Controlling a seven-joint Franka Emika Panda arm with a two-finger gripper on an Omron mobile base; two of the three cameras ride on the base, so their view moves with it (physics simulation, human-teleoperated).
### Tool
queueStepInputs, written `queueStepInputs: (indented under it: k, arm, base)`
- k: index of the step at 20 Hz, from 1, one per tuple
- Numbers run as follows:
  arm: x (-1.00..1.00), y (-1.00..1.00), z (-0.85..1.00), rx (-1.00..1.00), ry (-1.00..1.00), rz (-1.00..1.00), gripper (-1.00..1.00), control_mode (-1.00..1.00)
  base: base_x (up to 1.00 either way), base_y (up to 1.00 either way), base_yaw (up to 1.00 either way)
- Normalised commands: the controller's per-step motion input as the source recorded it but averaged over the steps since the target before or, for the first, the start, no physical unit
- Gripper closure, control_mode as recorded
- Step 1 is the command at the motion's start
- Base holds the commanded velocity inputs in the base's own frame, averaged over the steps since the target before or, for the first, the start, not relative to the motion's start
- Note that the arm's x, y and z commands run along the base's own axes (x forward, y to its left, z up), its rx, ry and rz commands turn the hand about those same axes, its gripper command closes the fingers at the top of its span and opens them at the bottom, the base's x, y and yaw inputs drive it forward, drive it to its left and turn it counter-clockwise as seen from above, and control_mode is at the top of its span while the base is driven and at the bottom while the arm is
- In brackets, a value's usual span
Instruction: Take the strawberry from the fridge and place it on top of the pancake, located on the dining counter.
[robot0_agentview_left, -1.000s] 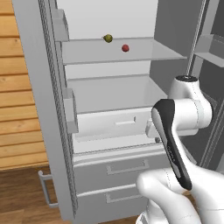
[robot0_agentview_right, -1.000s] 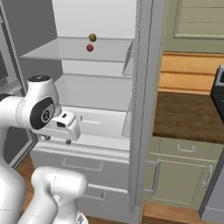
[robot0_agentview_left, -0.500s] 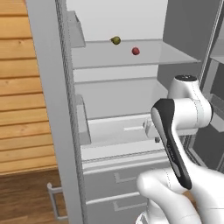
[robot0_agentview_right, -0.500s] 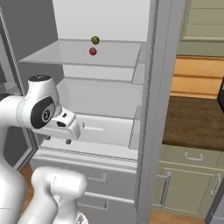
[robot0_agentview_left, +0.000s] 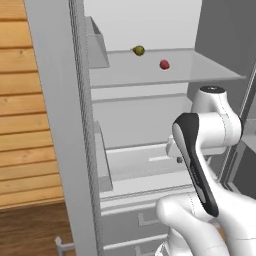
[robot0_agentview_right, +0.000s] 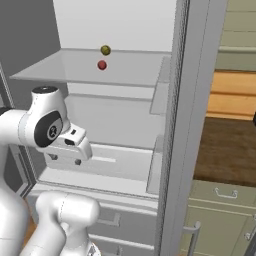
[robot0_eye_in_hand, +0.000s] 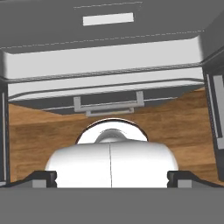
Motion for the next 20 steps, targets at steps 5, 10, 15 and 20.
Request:
queueStepInputs:
  k: [5,10,15,20]
  arm:
    - [0.0,0.0,0.0,0.0,0.0,0.0,-1.0,1.0]
    - [0.0,0.0,0.0,0.0,0.0,0.0,-1.0,1.0]
    - [0.0,0.0,0.0,0.0,0.0,0.0,-1.0,1.0]
    - [0.0,0.0,0.0,0.0,0.0,0.0,-1.0,1.0]
  base:
    - [0.31,-0.01,-0.01]
    - [0.33,-0.02,-0.08]
    - [0.39,0.0,-0.09]
    - [0.62,0.0,-0.01]
